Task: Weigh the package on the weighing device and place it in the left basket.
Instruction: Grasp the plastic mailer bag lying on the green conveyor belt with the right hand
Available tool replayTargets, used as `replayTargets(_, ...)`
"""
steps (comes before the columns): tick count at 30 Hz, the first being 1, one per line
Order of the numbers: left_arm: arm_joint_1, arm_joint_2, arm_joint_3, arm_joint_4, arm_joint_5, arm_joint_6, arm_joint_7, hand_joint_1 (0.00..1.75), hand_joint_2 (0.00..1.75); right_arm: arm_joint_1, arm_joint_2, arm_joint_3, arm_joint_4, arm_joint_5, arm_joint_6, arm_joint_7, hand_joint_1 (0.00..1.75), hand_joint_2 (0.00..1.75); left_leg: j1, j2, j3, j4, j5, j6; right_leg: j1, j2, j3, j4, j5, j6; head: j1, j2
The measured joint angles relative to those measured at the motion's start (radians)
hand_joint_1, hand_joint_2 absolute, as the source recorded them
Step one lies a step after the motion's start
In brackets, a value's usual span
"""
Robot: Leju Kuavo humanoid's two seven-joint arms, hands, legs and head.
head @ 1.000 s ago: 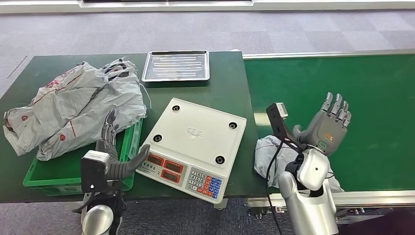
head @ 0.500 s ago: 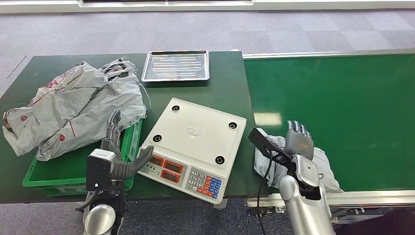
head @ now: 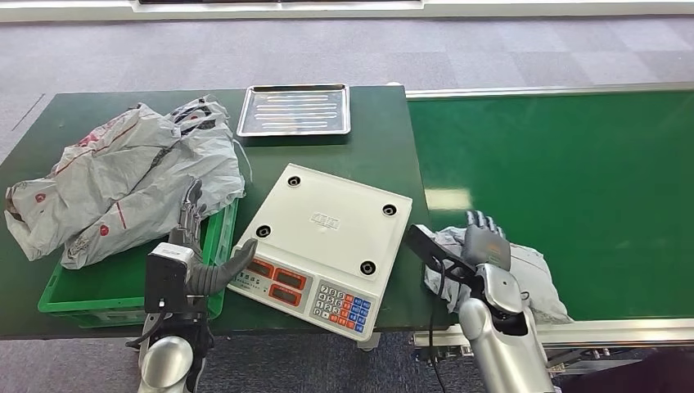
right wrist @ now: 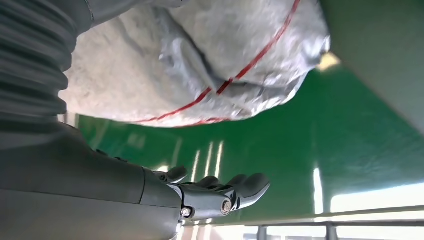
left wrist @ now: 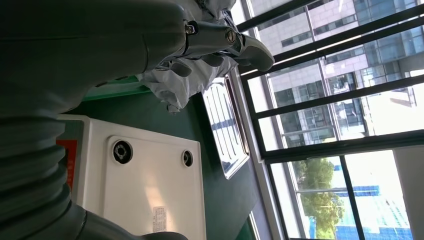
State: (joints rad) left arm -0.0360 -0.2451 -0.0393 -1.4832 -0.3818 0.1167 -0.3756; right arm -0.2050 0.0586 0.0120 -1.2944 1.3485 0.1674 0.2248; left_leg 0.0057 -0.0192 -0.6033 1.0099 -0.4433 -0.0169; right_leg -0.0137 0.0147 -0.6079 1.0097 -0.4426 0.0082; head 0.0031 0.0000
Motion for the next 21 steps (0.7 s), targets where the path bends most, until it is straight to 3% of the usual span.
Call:
replayTargets(3,0.002,-0.003,0.002,-0.001,-0.006,0.000,0.000,0.00,1.75,0.000,-0.001,0.000,-0.018,0.040,-0.019,0.055,0.00,1.75,0.000,0.000,0.000,0.000,0.000,0.000,0.000,0.000,0.000,0.000,0.000,0.000,0.000,0.000)
replayTargets(8,0.002,-0.007,0.002,-0.001,-0.008,0.000,0.000,0.00,1.75,0.000,-0.002,-0.002,-0.038,0.059,-0.018,0.071,0.00,1.75,0.000,0.000,0.000,0.000,0.000,0.000,0.000,0.000,0.000,0.000,0.000,0.000,0.000,0.000)
replayTargets(12,-0.007,-0.010,0.003,0.007,-0.011,-0.010,-0.002,0.00,1.75,-0.016,-0.016,-0.012,-0.028,0.037,0.080,0.046,0.00,1.75,0.000,0.000,0.000,0.000,0.000,0.000,0.000,0.000,0.000,0.000,0.000,0.000,0.000,0.000)
replayTargets(15,-0.043,-0.010,0.003,0.043,-0.011,-0.020,-0.008,0.00,1.75,-0.079,-0.066,-0.018,0.073,-0.016,0.151,-0.060,0.00,1.75,0.000,0.000,0.000,0.000,0.001,0.002,-0.001,0.000,0.000,0.000,0.001,0.001,0.000,0.000)
replayTargets(21,-0.112,-0.010,0.001,0.129,0.010,-0.035,-0.038,0.00,1.75,-0.274,-0.189,-0.001,0.409,-0.087,0.235,-0.423,0.00,1.75,0.000,0.000,0.000,0.002,0.003,0.004,-0.002,0.000,0.000,0.000,0.004,0.004,0.000,0.000)
